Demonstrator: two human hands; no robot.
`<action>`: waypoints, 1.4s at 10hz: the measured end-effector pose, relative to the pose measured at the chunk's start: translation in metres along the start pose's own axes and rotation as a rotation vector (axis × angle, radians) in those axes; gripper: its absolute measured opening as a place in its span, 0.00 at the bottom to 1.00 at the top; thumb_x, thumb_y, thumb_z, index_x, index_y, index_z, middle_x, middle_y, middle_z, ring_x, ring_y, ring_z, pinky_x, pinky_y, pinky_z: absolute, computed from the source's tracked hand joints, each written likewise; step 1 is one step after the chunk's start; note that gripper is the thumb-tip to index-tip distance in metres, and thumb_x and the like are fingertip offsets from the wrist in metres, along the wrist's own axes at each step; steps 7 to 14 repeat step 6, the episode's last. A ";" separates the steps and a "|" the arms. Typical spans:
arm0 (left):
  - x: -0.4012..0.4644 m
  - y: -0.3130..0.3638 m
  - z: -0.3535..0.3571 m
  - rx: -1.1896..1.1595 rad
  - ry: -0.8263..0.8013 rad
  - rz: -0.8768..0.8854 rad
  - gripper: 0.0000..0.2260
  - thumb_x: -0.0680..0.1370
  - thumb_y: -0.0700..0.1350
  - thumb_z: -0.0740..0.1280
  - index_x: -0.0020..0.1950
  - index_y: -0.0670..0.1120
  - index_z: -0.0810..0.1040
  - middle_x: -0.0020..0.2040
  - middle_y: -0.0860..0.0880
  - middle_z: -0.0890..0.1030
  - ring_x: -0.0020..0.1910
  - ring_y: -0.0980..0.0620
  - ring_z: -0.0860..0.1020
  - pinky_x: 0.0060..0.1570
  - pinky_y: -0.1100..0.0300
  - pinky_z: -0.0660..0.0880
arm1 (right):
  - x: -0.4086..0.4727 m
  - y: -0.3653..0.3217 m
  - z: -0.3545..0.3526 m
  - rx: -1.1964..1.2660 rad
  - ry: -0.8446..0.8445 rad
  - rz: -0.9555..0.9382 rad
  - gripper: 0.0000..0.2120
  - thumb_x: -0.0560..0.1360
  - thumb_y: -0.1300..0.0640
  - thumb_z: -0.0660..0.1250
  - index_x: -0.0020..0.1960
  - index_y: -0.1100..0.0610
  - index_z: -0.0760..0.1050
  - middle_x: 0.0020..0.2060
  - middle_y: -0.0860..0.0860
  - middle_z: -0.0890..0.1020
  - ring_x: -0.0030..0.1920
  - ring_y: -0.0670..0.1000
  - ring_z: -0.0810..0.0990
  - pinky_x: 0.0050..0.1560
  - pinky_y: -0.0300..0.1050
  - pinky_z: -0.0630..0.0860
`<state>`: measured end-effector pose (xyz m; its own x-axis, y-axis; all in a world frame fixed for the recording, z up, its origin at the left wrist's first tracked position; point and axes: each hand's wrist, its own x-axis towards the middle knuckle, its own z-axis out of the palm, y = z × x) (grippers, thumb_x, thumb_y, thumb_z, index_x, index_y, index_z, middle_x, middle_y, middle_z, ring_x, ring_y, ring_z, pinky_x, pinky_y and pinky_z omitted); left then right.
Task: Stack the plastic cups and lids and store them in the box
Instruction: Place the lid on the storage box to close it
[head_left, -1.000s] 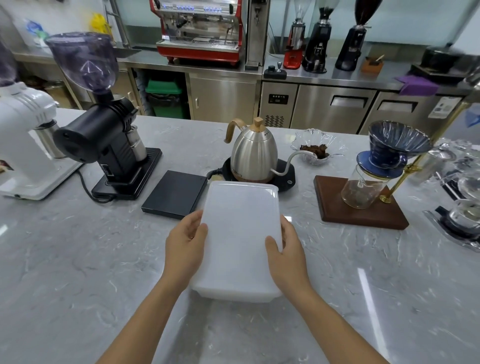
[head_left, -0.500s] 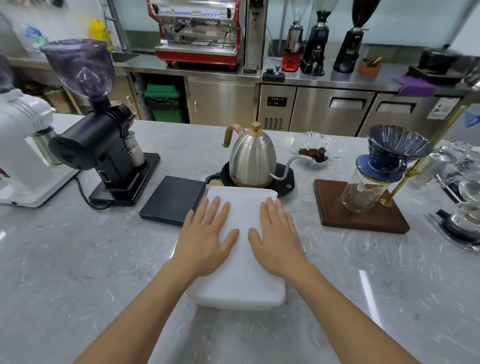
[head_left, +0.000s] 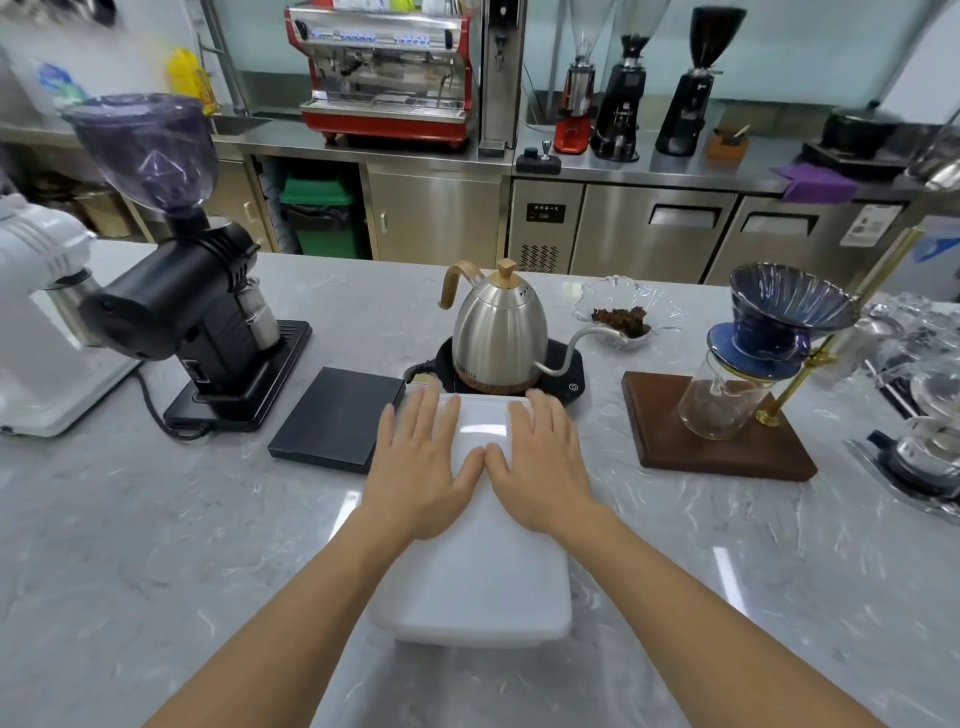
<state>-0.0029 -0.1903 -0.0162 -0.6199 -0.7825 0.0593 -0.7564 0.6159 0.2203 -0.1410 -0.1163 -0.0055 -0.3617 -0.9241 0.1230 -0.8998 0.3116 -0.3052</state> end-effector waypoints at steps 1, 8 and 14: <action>0.004 -0.002 0.003 -0.038 -0.088 0.019 0.33 0.81 0.64 0.43 0.83 0.52 0.43 0.84 0.49 0.41 0.82 0.51 0.39 0.80 0.49 0.42 | 0.004 0.005 0.003 -0.026 -0.127 -0.026 0.33 0.82 0.46 0.48 0.80 0.60 0.45 0.81 0.56 0.45 0.80 0.54 0.41 0.79 0.53 0.42; -0.007 0.006 -0.002 0.016 0.273 0.189 0.12 0.76 0.49 0.59 0.42 0.44 0.79 0.40 0.49 0.81 0.40 0.45 0.80 0.39 0.53 0.75 | -0.009 -0.001 -0.006 0.116 0.206 -0.098 0.08 0.72 0.56 0.62 0.43 0.57 0.79 0.40 0.50 0.82 0.46 0.52 0.79 0.52 0.50 0.76; -0.007 0.006 -0.002 0.016 0.273 0.189 0.12 0.76 0.49 0.59 0.42 0.44 0.79 0.40 0.49 0.81 0.40 0.45 0.80 0.39 0.53 0.75 | -0.009 -0.001 -0.006 0.116 0.206 -0.098 0.08 0.72 0.56 0.62 0.43 0.57 0.79 0.40 0.50 0.82 0.46 0.52 0.79 0.52 0.50 0.76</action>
